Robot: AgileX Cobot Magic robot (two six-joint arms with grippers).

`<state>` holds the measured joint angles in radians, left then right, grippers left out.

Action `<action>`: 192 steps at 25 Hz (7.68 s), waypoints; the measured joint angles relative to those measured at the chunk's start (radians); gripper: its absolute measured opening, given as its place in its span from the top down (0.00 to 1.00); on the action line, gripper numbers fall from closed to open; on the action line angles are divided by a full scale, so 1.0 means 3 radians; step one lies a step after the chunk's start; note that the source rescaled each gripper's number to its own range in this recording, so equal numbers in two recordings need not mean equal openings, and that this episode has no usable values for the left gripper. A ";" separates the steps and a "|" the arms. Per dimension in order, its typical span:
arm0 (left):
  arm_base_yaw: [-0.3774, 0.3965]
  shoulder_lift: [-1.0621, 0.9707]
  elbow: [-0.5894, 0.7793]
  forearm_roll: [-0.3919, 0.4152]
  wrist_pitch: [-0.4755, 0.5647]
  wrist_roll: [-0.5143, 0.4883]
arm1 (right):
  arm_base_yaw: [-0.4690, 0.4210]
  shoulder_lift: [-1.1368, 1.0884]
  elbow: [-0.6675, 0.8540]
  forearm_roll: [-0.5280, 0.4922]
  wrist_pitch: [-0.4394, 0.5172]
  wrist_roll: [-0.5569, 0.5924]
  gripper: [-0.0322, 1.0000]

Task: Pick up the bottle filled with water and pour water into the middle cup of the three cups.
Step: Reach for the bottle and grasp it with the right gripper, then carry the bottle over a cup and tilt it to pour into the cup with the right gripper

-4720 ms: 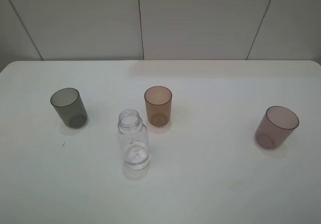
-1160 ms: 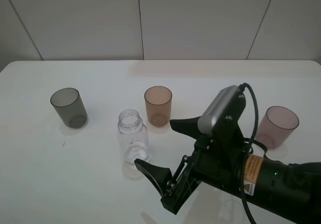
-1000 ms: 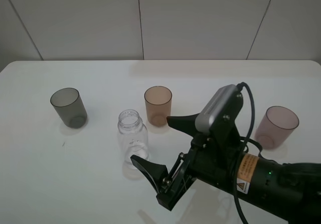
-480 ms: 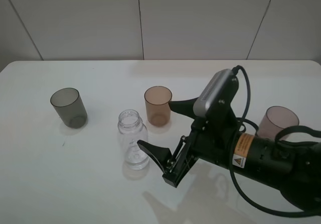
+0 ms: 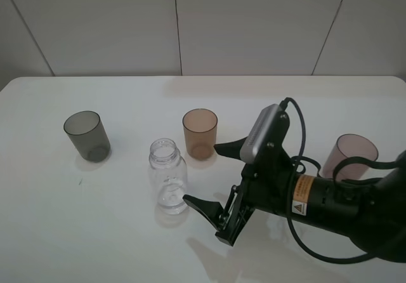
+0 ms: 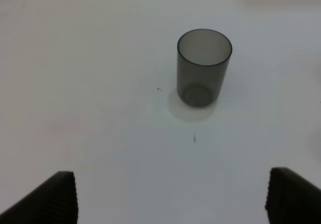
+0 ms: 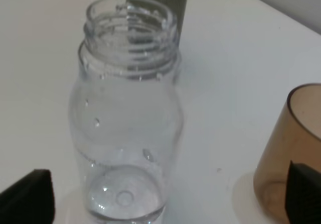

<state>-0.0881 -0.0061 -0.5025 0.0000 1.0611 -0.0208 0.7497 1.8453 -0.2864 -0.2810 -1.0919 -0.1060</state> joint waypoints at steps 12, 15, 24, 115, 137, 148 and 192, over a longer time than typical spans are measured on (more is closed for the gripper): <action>0.0000 0.0000 0.0000 0.0000 0.0000 0.0000 | -0.0007 0.0454 -0.0125 -0.0074 -0.0257 -0.0043 0.00; 0.0000 0.0000 0.0000 0.0000 0.0000 0.0000 | -0.0007 0.0492 -0.0192 -0.0129 -0.0287 -0.0043 0.00; 0.0000 0.0000 0.0000 0.0000 0.0000 0.0000 | -0.0007 0.0514 -0.0389 -0.0204 -0.0280 0.0035 0.00; 0.0000 0.0000 0.0000 0.0000 0.0000 0.0000 | -0.0011 -0.0854 -0.0819 -0.0328 0.2005 0.1181 0.94; 0.0000 0.0000 0.0000 0.0000 0.0000 0.0000 | -0.0431 -0.1196 -0.1018 0.1586 0.2862 -0.1106 0.94; 0.0000 0.0000 0.0000 0.0000 0.0000 0.0000 | -0.0968 -0.1193 -0.1291 0.1513 0.3116 -0.1155 0.94; 0.0000 0.0000 0.0000 0.0000 0.0000 0.0000 | -0.0917 -0.0488 -0.1765 -0.0353 0.2979 -0.1562 0.94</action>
<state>-0.0881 -0.0061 -0.5025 0.0000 1.0611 -0.0208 0.4745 1.6990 -0.8159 -0.3868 -0.1983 -0.5747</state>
